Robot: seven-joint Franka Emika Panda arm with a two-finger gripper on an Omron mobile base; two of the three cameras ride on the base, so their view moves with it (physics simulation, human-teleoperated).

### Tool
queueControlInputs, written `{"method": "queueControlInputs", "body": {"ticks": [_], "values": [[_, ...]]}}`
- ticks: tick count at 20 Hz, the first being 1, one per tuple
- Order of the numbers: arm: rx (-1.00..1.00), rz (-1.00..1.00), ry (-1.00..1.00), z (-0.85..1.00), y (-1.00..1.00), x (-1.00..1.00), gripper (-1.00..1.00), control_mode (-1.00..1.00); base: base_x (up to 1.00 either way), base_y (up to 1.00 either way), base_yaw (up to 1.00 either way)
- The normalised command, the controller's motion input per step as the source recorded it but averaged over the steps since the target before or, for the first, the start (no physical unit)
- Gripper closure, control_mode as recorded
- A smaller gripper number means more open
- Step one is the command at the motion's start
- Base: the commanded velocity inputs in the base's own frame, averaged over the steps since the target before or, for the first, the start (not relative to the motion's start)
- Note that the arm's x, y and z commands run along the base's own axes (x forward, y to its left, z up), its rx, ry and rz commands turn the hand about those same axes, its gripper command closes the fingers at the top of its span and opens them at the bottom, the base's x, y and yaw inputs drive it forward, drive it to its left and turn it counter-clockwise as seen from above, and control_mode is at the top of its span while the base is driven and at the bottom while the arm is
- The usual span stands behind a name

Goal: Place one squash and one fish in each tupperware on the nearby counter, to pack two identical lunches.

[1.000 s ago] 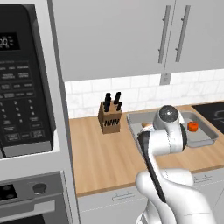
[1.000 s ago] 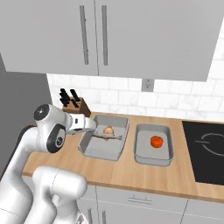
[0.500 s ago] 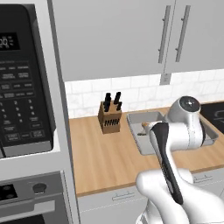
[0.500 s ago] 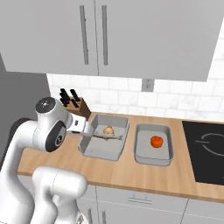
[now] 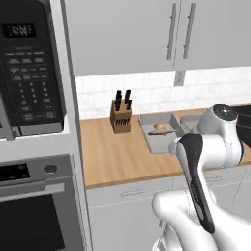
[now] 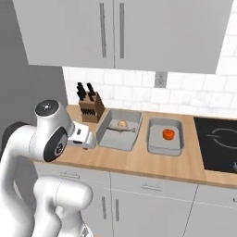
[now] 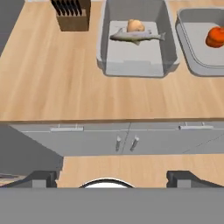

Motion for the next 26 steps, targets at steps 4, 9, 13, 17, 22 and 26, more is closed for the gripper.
{"method": "queueControlInputs", "body": {"ticks": [4, 9, 13, 17, 22, 26], "values": [[0.00, 0.00, 0.00, 0.00, 0.00, 0.00, -1.00, 1.00, -1.00, 0.09, 0.21], [0.00, 0.00, 0.00, 0.00, 0.00, 0.00, -1.00, 1.00, -1.00, 0.28, 0.41], [0.00, 0.00, 0.00, 0.00, 0.00, 0.00, -1.00, 1.00, -0.80, 0.85, 0.59], [0.00, 0.00, 0.00, 0.00, 0.00, 0.00, -1.00, 1.00, -0.71, 1.00, 0.54], [0.00, 0.00, 0.00, 0.00, 0.00, 0.00, -1.00, 1.00, -0.43, 1.00, 0.46], [0.00, 0.00, 0.00, 0.00, 0.00, 0.00, -1.00, 1.00, -0.41, 1.00, 0.52]]}}
